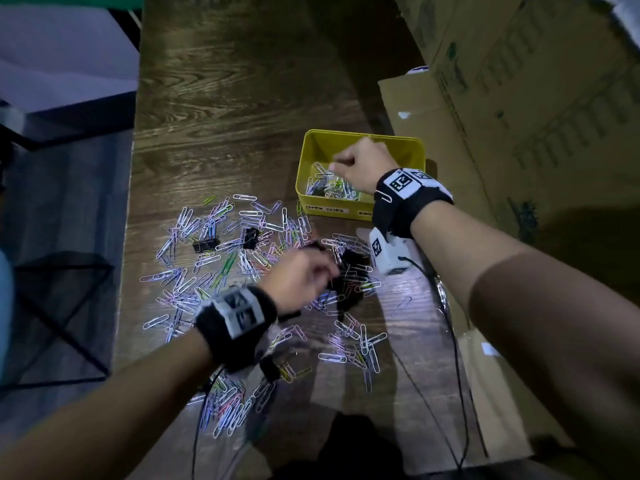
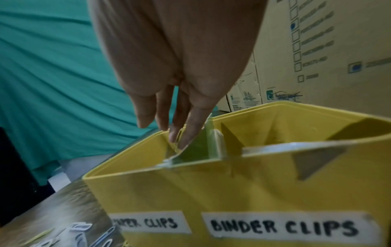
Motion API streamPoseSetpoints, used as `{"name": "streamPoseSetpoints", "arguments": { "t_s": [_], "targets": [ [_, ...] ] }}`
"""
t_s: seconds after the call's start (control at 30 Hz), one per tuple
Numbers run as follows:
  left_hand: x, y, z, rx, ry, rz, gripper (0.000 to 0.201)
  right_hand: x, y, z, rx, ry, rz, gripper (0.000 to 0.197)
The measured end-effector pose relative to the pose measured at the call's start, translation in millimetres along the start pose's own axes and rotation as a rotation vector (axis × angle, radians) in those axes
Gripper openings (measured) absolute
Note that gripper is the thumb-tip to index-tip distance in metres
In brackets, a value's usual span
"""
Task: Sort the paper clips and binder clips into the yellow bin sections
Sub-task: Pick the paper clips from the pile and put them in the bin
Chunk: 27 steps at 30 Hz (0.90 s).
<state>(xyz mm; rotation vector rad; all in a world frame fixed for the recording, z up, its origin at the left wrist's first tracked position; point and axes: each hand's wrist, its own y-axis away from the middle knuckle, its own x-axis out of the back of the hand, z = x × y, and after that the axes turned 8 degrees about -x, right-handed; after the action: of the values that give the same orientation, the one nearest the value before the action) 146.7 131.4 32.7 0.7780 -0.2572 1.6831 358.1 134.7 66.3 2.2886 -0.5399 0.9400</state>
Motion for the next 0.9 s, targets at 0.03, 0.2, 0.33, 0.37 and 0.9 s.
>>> {"name": "streamPoseSetpoints", "arguments": {
  "t_s": [0.03,0.2,0.33,0.37,0.9],
  "targets": [
    [-12.5,12.6,-2.2,-0.036,-0.080,-0.126,0.024,-1.4,5.0,-0.6,0.014,0.019,-0.014,0.038],
    [-69.5,46.7,-16.7,-0.207,-0.385,-0.366,0.035,-1.6,61.6,10.7,0.136,-0.162,0.065,0.035],
    [-97.0,46.7,-13.6,-0.251,-0.670,-0.320,0.048,-24.0,121.8,66.7,0.060,-0.061,0.058,0.024],
    [-101.8,45.1,-11.9,-0.252,-0.683,-0.307,0.052,-35.1,133.8,86.2,0.019,0.019,0.067,0.023],
    [-107.5,44.1,3.6,-0.113,-0.622,-0.453,0.058,-146.7,233.7,139.3,-0.069,0.277,-0.169,0.077]
  ]
}}
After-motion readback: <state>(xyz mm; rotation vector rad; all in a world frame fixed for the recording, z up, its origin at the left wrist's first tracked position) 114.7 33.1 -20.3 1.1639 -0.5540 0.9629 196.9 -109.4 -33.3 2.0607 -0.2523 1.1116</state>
